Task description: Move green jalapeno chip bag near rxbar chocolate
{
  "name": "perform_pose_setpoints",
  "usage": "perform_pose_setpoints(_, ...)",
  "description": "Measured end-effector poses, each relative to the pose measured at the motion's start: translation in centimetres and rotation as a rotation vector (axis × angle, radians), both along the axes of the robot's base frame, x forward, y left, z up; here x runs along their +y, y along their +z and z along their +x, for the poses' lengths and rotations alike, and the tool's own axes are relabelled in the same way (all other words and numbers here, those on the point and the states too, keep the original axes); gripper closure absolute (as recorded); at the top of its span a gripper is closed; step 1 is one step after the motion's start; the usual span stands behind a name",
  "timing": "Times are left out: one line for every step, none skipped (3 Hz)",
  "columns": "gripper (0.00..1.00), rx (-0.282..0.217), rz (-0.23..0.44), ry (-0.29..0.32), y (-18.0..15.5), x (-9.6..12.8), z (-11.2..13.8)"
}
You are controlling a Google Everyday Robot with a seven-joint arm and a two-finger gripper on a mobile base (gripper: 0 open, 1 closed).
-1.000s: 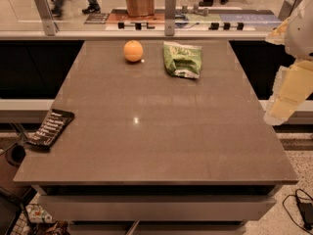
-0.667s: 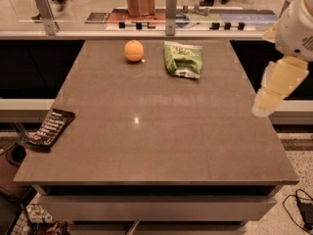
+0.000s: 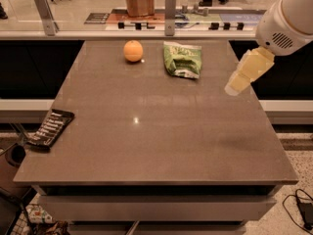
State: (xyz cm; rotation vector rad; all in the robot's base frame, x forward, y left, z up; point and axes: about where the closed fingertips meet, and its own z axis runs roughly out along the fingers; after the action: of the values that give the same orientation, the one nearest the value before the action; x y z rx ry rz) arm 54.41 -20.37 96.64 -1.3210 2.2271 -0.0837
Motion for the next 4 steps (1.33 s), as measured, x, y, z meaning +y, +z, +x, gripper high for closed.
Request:
perform_pose_setpoints(0.00, -0.076, 0.082, -0.044, -0.1, 0.5, 4.0)
perform_pose_setpoints(0.00, -0.110, 0.183, -0.078, -0.9, 0.9, 8.3)
perform_pose_setpoints(0.00, -0.064, 0.278, -0.114, -3.2, 1.5, 11.9)
perform_pose_setpoints(0.00, -0.007, 0.344, -0.156, -5.8, 1.5, 14.4)
